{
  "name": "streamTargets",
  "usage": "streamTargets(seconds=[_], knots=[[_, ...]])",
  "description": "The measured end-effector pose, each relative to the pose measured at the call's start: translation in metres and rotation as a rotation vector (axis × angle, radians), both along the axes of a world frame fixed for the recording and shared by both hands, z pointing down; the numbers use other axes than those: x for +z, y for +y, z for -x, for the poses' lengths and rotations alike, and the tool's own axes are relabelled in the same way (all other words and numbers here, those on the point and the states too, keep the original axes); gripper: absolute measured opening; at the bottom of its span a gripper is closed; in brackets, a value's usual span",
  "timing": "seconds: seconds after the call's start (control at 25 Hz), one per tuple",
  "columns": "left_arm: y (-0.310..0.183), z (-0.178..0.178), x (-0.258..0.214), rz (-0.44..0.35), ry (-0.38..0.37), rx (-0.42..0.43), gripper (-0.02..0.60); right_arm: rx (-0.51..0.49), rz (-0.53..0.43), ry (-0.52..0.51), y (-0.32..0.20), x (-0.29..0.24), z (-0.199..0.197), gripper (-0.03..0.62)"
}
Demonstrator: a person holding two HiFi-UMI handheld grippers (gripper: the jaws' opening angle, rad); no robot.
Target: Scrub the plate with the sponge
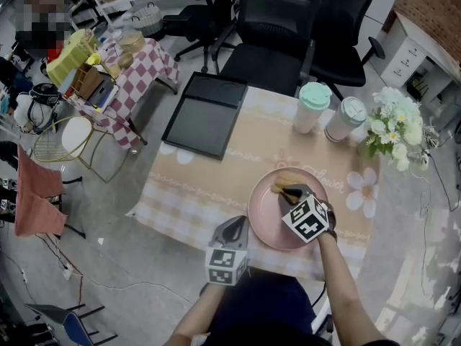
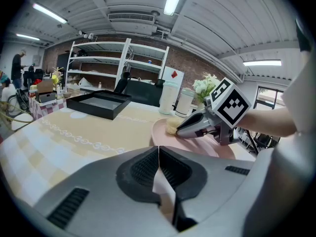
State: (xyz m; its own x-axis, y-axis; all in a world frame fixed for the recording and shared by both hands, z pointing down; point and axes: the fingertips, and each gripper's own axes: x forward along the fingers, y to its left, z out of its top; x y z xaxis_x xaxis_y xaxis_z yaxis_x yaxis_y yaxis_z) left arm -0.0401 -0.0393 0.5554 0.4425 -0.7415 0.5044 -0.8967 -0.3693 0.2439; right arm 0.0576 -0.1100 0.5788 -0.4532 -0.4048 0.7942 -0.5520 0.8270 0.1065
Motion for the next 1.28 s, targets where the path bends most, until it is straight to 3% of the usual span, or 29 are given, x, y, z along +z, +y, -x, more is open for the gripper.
streamTargets(seconds=[1.28], knots=[[0.001, 0.002, 0.003, -0.002, 0.005, 0.009, 0.012, -0.048, 0.062, -0.003, 0.041, 0.002, 0.015, 0.034]])
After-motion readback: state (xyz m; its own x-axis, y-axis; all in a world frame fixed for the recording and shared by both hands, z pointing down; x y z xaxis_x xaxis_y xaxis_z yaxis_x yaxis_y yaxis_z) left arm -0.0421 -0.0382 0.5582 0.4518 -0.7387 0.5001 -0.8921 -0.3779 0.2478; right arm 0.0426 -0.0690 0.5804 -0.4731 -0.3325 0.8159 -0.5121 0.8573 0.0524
